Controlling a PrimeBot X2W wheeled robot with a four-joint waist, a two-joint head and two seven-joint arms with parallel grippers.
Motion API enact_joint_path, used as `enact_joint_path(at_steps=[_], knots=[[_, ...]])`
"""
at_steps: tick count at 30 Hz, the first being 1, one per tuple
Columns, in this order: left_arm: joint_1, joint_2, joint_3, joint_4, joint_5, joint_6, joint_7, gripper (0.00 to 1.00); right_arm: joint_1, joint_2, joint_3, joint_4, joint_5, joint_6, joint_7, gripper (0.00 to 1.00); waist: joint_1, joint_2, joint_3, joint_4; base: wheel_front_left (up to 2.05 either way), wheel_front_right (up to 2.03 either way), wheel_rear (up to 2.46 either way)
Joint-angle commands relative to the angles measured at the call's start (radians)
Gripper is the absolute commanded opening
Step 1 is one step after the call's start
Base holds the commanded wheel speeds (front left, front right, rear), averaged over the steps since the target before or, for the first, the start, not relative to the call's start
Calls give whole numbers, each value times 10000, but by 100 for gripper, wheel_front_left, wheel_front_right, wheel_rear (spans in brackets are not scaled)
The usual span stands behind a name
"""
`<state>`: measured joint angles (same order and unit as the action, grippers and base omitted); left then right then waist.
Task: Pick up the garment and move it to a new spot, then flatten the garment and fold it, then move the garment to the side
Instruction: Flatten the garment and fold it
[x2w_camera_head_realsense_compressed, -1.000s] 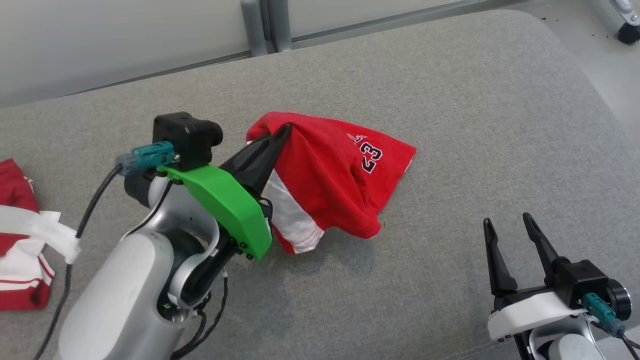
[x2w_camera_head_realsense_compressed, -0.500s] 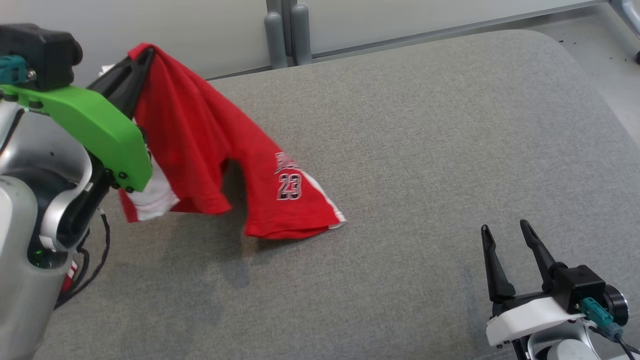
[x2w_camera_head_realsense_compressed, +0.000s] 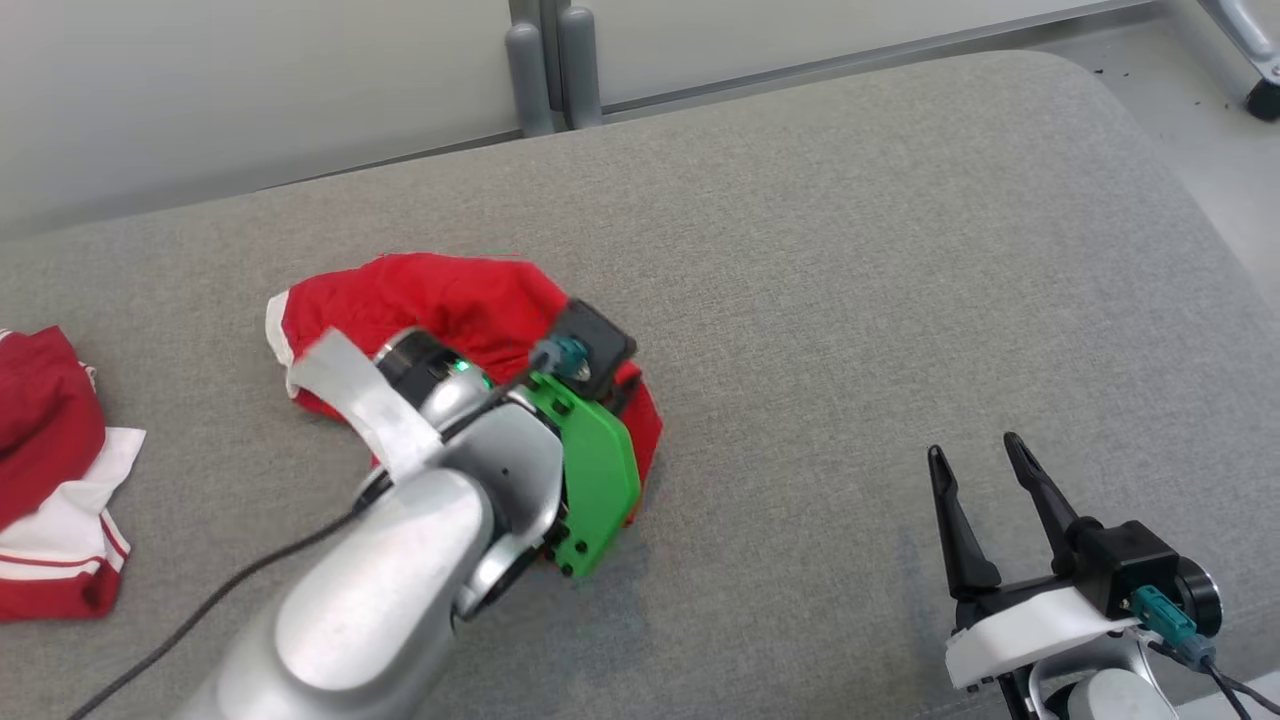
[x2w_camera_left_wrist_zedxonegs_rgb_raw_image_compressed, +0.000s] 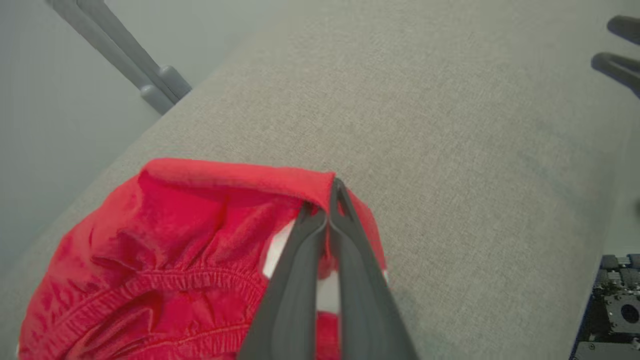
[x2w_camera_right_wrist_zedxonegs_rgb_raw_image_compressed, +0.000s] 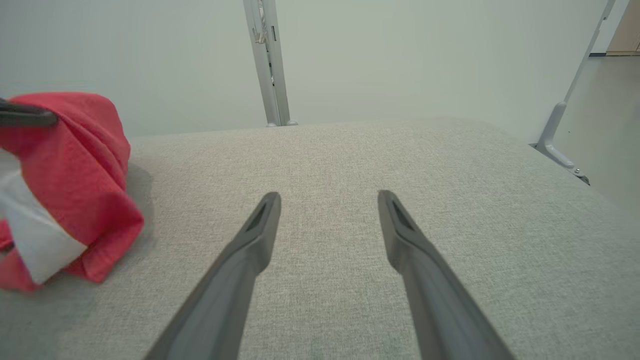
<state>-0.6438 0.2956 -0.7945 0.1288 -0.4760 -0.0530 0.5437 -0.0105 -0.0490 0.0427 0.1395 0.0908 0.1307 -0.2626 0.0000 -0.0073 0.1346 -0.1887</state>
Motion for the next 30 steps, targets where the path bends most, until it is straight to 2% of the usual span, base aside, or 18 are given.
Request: enact_joint_path(at_steps=[1,5,7,8,12,16,20,24,30], knots=[[103,-46,-87,151,110,-57,-122,0,-90,-34,-19,2,62,1,-33,100,0,73,116,-185,0,0,0],[520,-825,-690,1291,245,-200,-1056,0,-133,-30,-97,-15,35,1,-33,100,0,73,321,-438,0,0,0],[650,-1135,-713,1666,192,-154,-1596,49,-90,-28,-169,-23,35,1,-34,100,0,73,420,-511,0,0,0],[685,-1286,-709,1793,174,-129,-1843,100,-52,-28,-207,-21,44,1,-34,100,0,73,460,-532,0,0,0],[921,-1848,-500,1572,-224,-88,-2802,100,82,-28,-298,-56,100,1,-34,100,0,73,531,-549,0,0,0],[1369,-1877,-82,578,-642,225,-3281,100,118,-30,-357,-66,126,1,-33,100,0,73,537,-523,0,0,0],[2038,-1001,576,-305,-739,945,-3204,100,106,-30,-480,-124,106,1,-34,100,0,73,519,-370,0,0,0],[2542,114,1085,-494,-689,1454,-2708,100,150,-30,-486,-141,33,1,-34,100,0,73,542,-145,0,0,0],[3047,799,1308,-647,-1208,1519,-1996,100,3,-28,-463,-135,30,1,-34,100,0,73,598,117,0,0,0]])
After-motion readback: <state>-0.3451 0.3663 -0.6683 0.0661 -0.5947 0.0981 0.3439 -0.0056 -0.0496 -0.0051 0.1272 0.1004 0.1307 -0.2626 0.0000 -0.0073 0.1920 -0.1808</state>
